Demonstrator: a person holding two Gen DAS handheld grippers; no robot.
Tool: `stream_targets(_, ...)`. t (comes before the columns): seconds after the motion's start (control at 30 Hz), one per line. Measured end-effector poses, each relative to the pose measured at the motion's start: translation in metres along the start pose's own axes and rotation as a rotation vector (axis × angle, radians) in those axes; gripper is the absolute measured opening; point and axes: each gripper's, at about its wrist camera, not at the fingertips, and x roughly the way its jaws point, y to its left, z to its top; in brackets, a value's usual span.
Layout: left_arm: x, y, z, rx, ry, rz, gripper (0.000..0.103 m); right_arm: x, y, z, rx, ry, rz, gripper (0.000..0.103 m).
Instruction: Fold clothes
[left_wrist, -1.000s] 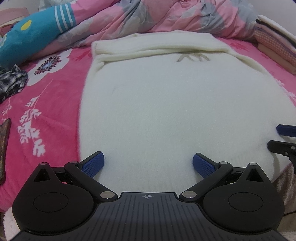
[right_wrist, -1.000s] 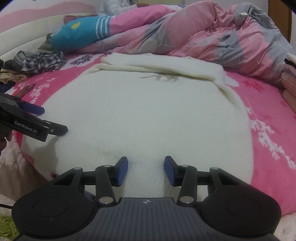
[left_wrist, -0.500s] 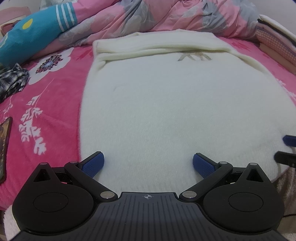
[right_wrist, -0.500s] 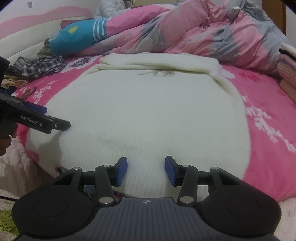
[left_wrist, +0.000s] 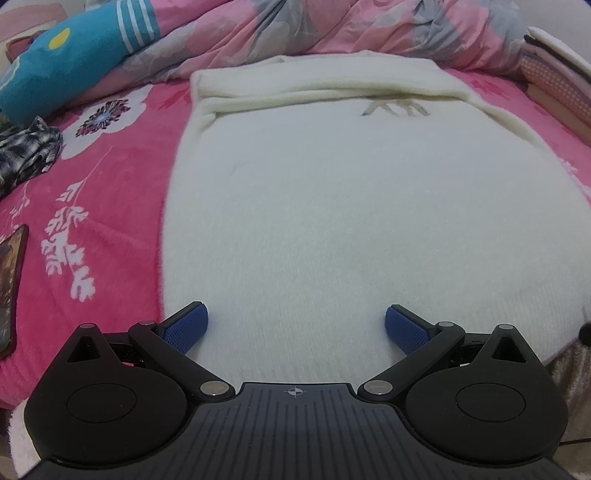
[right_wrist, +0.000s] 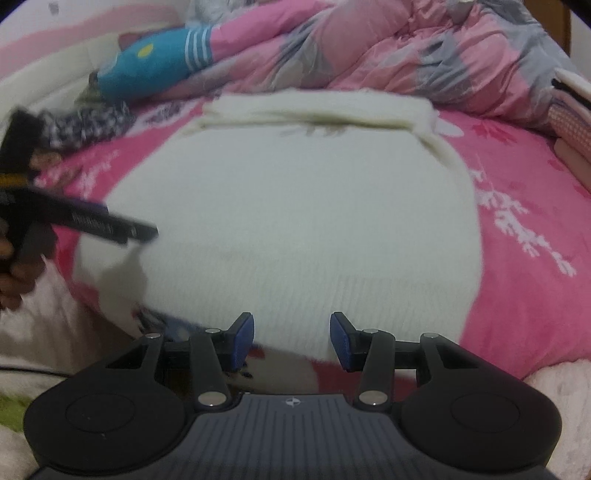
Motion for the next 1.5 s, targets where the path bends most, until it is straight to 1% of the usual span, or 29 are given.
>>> stream_targets(0.07,0.0,0.0,0.001,-0.002,0.009,0.002,0.103,-0.002,0.0,0.007,0.002,-0.028,-0.007,0.058)
stream_targets(0.23,0.0,0.0,0.002,-0.008,0.023,0.001,0.103,-0.002,0.0,0.019,0.012,-0.075,-0.009,0.061)
stream_targets(0.33,0.0,0.0,0.004,-0.01,0.029,0.001,0.103,0.0,0.001,0.023,0.026,-0.094,-0.004,0.064)
stream_targets(0.5,0.0,0.001,0.006,-0.011,0.041,-0.001,0.103,0.005,0.0,0.028,0.063,-0.104,-0.011,0.07)
stream_targets(0.7,0.002,0.002,0.009,-0.014,0.061,-0.003,0.103,0.01,-0.006,0.034,0.107,-0.107,-0.038,0.074)
stream_targets(0.73,0.002,0.002,0.009,-0.014,0.064,-0.004,0.103,0.011,-0.006,0.035,0.112,-0.11,-0.042,0.075)
stream_targets(0.9,0.002,0.004,0.01,-0.017,0.076,-0.012,0.103,0.016,-0.007,0.039,0.118,-0.121,-0.071,0.093)
stream_targets(0.97,0.003,0.004,0.011,-0.018,0.081,-0.013,0.103,0.018,-0.005,0.042,0.113,-0.123,-0.088,0.095)
stream_targets(1.13,0.003,0.004,0.013,-0.02,0.094,-0.012,0.103,0.026,-0.002,0.045,0.09,-0.118,-0.126,0.098)
stream_targets(1.3,0.003,0.003,0.014,-0.024,0.099,-0.006,0.103,0.03,-0.003,0.044,0.1,-0.106,-0.16,0.101)
stream_targets(1.4,0.003,0.002,0.014,-0.026,0.103,-0.004,0.103,0.032,-0.005,0.043,0.111,-0.092,-0.187,0.102)
stream_targets(1.5,0.004,0.002,0.016,-0.03,0.114,-0.001,0.103,0.033,-0.006,0.04,0.115,-0.089,-0.191,0.102)
